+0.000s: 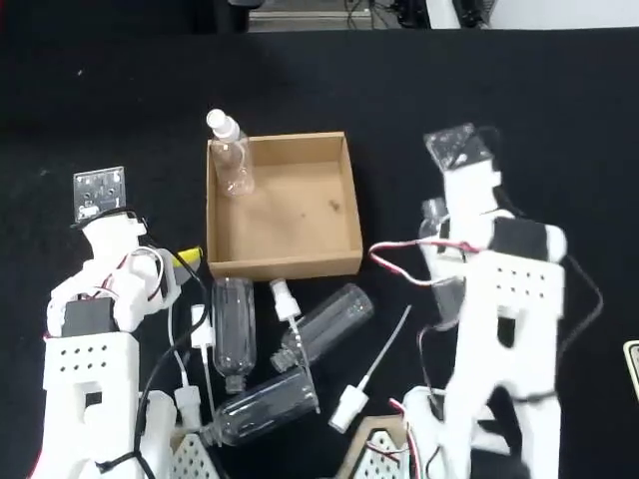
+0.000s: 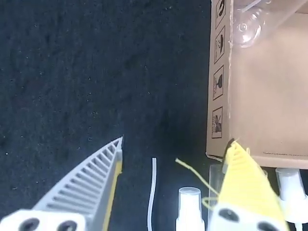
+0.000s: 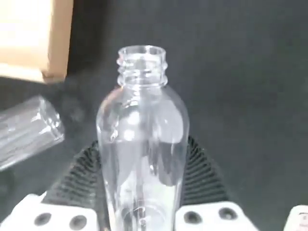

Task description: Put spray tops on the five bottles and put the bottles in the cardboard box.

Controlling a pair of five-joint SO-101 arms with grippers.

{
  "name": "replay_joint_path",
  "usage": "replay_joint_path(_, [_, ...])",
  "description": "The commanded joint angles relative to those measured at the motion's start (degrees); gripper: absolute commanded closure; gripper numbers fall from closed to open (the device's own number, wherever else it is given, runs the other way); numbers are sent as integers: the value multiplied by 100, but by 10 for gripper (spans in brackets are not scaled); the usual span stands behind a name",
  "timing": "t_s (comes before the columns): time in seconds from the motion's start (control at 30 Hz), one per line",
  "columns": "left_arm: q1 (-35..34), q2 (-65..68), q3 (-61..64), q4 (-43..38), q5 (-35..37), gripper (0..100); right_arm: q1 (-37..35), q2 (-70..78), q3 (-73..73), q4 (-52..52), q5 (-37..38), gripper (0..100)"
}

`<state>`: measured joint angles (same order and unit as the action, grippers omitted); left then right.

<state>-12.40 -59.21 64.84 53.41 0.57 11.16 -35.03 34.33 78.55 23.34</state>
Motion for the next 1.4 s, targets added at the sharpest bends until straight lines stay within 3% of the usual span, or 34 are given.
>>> replay_joint_path(0.0, [-57,-114,-75,35,-202,686,79,-699,-347,-229,26,988])
replay_joint_path(0.07, [-66,-114,-198,290,-273,686,70,-848,-136,-686,-123,988])
replay_joint_path(0.27, [-13,18,-1490,1864,-756,686,70,-1147,1147,-2382,-1749,988])
replay_joint_path(0.4, [-48,615,-1930,2312,-1090,686,70,-1622,2035,-3059,-2286,987])
replay_joint_path(0.57, [-4,1802,-2167,2330,-1020,686,-220,-2387,3090,-3596,-2312,987])
replay_joint_path(0.7, [-75,2330,-2070,2330,-1354,687,-589,-3002,3732,-3719,-2312,987])
replay_joint_path(0.87, [-40,2356,-1842,2259,-1459,687,-879,-3776,4154,-3657,-2312,987])
replay_joint_path(1.17, [189,2409,-796,1073,-1266,729,-888,-4681,4602,-3657,-2312,987])
replay_joint_path(1.27, [365,2409,-699,1020,-1266,771,-888,-4787,4664,-3648,-2312,987])
replay_joint_path(1.37, [462,2418,-655,1020,-1266,745,-888,-4804,4673,-3648,-2312,987])
